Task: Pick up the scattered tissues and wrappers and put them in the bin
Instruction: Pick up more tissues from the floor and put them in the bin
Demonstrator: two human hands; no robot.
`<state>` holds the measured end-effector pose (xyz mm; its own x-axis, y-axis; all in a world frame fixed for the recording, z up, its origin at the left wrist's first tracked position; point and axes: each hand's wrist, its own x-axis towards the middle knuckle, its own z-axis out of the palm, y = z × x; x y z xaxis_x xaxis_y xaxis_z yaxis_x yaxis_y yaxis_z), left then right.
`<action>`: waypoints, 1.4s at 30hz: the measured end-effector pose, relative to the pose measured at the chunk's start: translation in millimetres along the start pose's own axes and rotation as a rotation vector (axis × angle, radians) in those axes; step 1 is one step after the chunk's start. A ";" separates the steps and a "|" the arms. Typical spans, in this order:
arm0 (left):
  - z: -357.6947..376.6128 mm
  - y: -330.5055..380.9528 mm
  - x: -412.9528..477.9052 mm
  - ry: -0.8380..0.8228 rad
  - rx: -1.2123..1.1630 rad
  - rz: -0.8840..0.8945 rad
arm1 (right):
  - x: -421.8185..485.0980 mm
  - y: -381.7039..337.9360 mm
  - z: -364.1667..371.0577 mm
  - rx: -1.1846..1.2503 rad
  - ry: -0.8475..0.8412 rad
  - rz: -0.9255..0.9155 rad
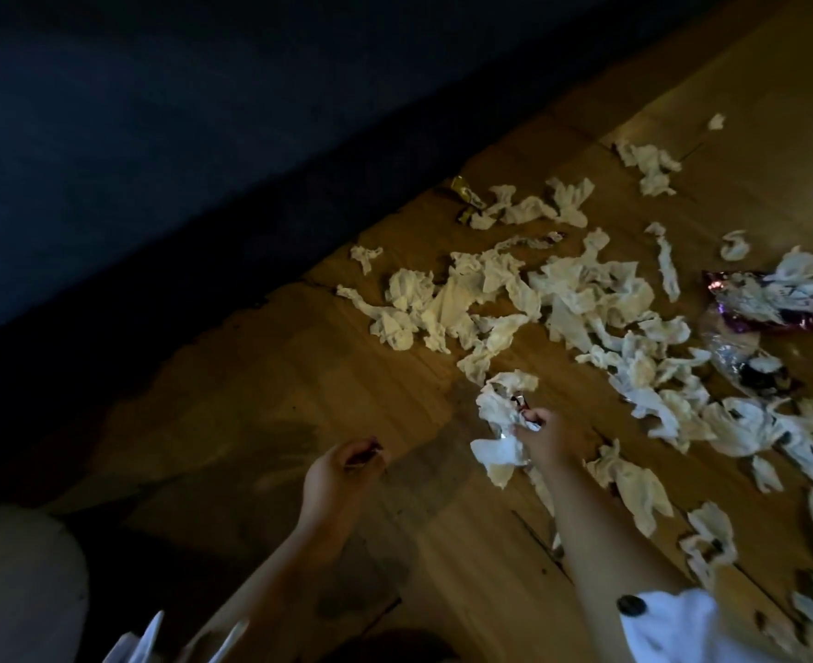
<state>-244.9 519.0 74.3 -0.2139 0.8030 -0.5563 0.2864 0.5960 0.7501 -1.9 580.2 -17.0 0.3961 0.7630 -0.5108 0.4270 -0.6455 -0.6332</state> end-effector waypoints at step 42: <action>-382.0 -108.7 -208.5 0.802 -0.394 0.082 | -462.9 -282.7 232.8 0.261 -0.805 -0.485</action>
<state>-588.2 286.3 245.3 -0.8374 0.5130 -0.1889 0.0202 0.3744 0.9271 -495.2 417.0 263.0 -0.4907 0.8007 -0.3437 0.1651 -0.3019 -0.9389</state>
